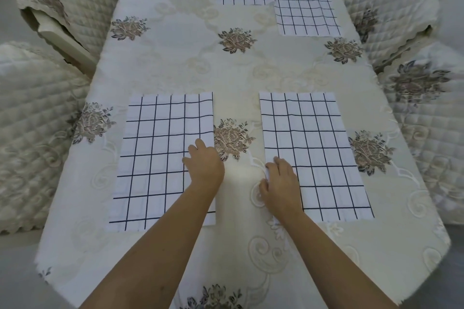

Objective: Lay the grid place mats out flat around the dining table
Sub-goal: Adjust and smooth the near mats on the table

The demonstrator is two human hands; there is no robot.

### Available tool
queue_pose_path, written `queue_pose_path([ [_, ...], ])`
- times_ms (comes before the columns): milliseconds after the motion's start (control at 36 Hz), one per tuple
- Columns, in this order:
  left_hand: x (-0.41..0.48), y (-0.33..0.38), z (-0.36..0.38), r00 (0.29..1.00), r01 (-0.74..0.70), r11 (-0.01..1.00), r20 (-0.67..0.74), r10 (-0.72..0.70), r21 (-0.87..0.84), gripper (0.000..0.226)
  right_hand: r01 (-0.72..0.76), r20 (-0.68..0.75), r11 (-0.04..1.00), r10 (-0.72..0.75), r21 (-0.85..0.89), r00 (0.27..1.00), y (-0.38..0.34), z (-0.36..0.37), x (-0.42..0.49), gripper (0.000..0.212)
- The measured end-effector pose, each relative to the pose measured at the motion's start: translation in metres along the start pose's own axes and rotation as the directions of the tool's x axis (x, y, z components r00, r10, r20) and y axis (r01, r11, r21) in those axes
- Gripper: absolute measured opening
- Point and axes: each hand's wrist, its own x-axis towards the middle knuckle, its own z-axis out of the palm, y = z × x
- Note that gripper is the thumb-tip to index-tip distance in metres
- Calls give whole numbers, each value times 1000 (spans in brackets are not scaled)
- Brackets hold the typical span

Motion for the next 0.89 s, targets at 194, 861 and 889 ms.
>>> queue_pose_path([
  [194, 0, 2, 3, 998, -60, 998, -14, 60, 16, 18, -8, -9, 1000, 8, 4, 1000, -1, -2, 0, 35],
  [861, -28, -75, 36, 900, -350, 937, -276, 337, 2, 45, 401, 126, 916, -401, 26, 907, -111, 23, -3, 53],
  [889, -29, -81, 38, 912, -347, 938, -234, 337, -1, 50, 418, 155, 908, -416, 22, 896, -119, 26, -3, 54],
])
